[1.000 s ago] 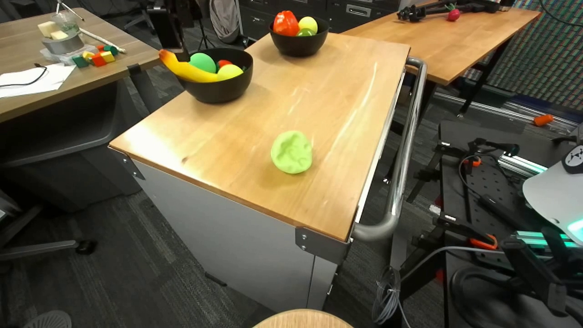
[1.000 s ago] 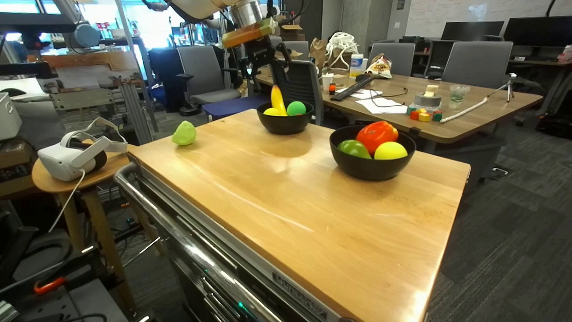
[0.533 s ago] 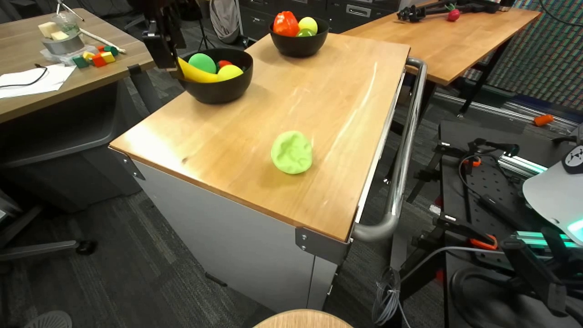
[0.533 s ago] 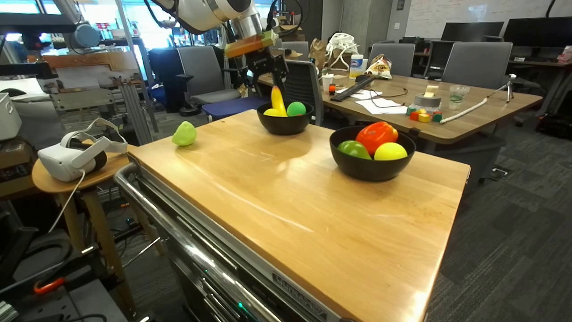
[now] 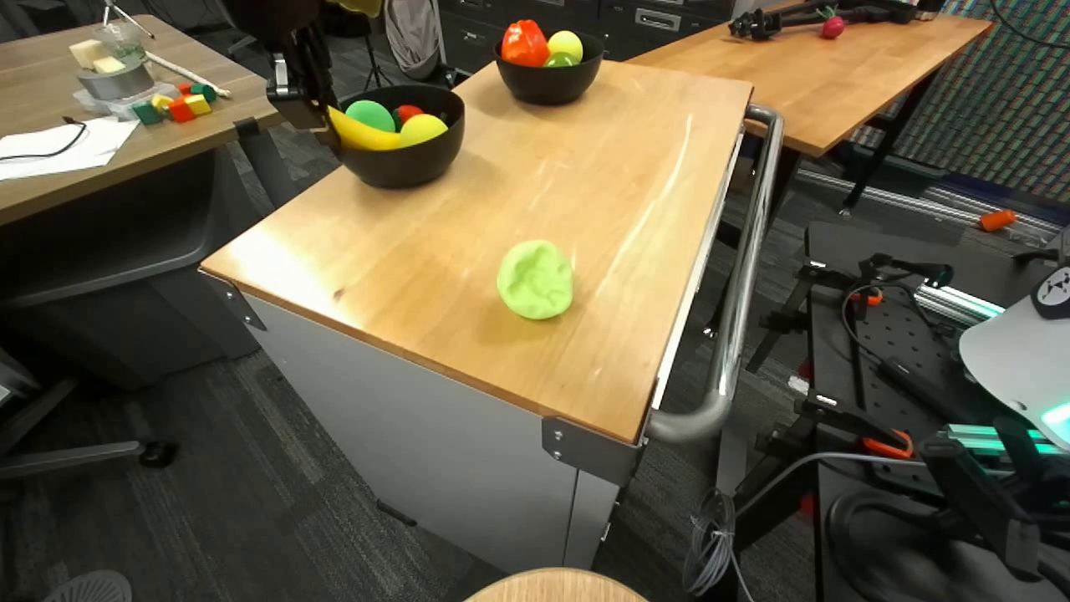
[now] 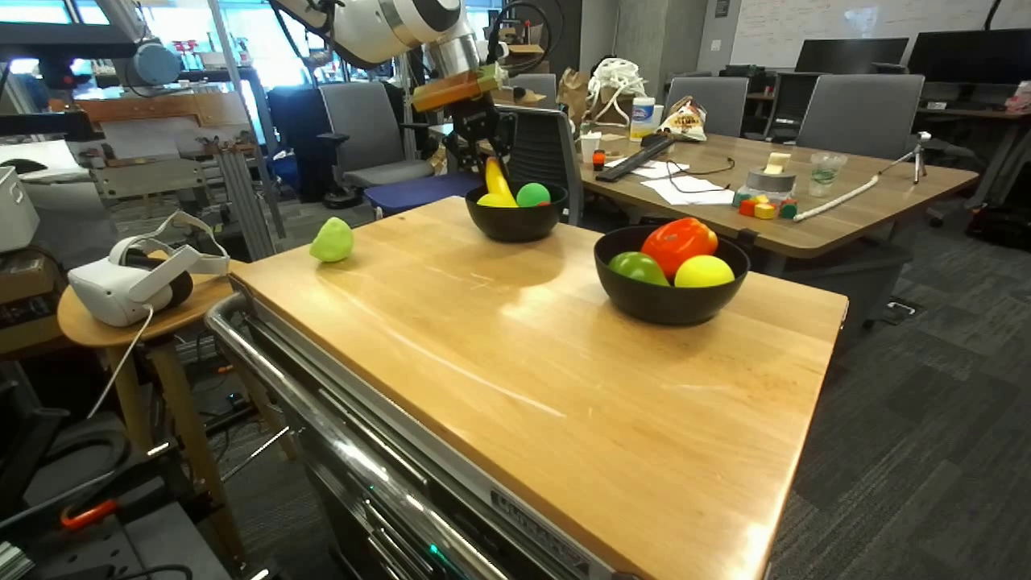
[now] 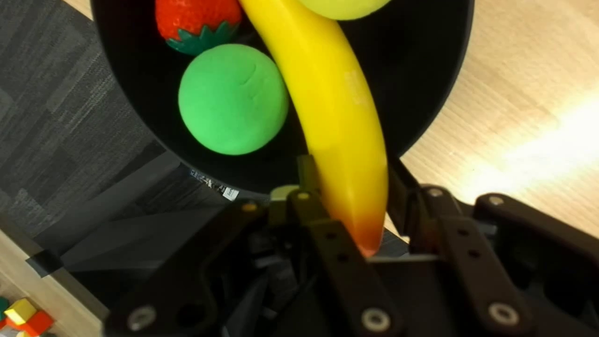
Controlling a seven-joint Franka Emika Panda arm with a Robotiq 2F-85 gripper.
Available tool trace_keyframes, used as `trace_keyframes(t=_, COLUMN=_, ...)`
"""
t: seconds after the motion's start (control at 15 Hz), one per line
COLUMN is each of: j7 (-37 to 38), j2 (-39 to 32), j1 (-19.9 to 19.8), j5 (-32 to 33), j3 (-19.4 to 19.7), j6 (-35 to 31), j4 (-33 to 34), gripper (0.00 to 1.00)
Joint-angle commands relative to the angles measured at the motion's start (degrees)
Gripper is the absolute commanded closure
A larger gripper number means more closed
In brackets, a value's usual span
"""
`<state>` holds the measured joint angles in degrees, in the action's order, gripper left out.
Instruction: Remove the fruits and vegetables from the black bowls and place them on the countertop
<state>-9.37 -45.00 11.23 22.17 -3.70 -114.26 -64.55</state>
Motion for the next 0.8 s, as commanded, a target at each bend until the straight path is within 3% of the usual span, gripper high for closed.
trace_keyframes(t=0.0, j7=-1.16, j2=-2.32, j1=0.48, j5=-1.83, j3=1.03, j6=2.96, j4=4.68, gripper=0.83)
trace_keyframes(t=0.33, j7=-1.66, j2=-1.41, j1=0.27, j5=-2.54, j3=1.73, j6=7.25, j4=5.71, gripper=0.85)
trace_keyframes(t=0.73, j7=-5.76, j2=0.25, j1=2.47, j5=1.79, j3=3.35, j6=16.56, j4=11.39, gripper=0.86)
